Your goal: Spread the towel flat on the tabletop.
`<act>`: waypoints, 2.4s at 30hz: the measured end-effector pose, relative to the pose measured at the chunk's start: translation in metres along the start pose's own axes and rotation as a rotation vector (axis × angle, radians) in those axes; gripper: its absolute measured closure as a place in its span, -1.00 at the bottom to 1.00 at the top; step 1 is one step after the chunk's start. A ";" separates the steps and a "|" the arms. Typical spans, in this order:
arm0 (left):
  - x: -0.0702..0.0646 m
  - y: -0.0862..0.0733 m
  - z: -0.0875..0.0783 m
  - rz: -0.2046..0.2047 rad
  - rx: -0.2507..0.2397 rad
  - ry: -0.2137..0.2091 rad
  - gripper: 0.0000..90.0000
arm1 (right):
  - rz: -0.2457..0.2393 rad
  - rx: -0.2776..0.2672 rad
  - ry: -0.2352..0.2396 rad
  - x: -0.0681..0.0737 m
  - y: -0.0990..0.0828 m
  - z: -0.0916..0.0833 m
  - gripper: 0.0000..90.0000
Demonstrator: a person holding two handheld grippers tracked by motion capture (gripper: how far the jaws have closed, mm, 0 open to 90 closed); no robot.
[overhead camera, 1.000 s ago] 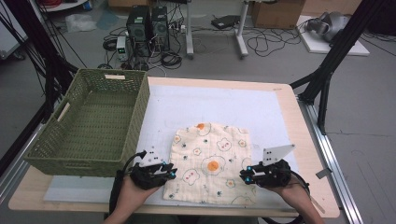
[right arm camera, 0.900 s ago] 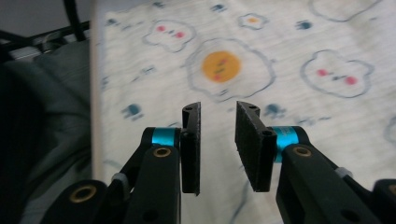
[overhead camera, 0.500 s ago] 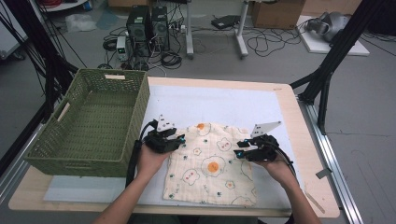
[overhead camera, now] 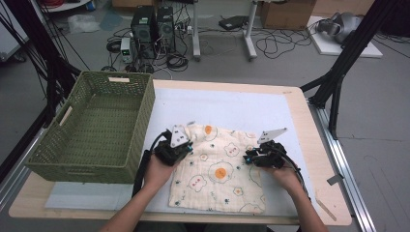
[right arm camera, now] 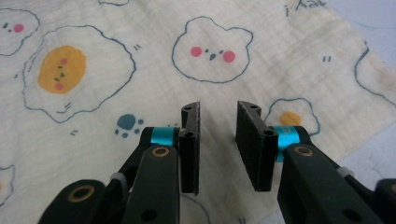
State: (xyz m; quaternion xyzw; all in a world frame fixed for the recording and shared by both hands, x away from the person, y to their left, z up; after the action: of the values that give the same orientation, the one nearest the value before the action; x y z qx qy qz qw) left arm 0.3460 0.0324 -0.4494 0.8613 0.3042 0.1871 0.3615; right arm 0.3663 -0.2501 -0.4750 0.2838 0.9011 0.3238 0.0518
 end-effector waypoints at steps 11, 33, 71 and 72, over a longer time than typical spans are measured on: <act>0.017 -0.009 0.014 -0.093 0.058 0.029 0.82 | 0.026 -0.048 -0.033 -0.010 0.004 -0.009 0.45; 0.035 -0.011 0.001 -0.161 0.006 0.141 0.29 | 0.029 -0.006 -0.016 -0.008 0.002 -0.002 0.45; 0.064 0.037 0.014 -0.300 -0.070 0.003 0.55 | 0.029 -0.073 -0.036 -0.025 0.018 -0.035 0.41; 0.065 0.036 0.021 -0.305 -0.057 0.006 0.52 | 0.041 -0.067 -0.067 -0.030 0.018 -0.033 0.35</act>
State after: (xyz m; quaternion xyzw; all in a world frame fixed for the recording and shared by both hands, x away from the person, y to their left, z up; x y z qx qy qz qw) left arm 0.4204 0.0446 -0.4305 0.7940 0.4272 0.1410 0.4089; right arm 0.3908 -0.2732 -0.4404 0.3111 0.8814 0.3452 0.0848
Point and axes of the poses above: each handheld gripper's, and its own axes: z roughly forward along the jaws, y roughly out of its top, x roughly to its left, the point moved 5 cm from there along z, roughly forward along the jaws, and after that the axes turned 5 degrees about x, right-handed, at the moved point
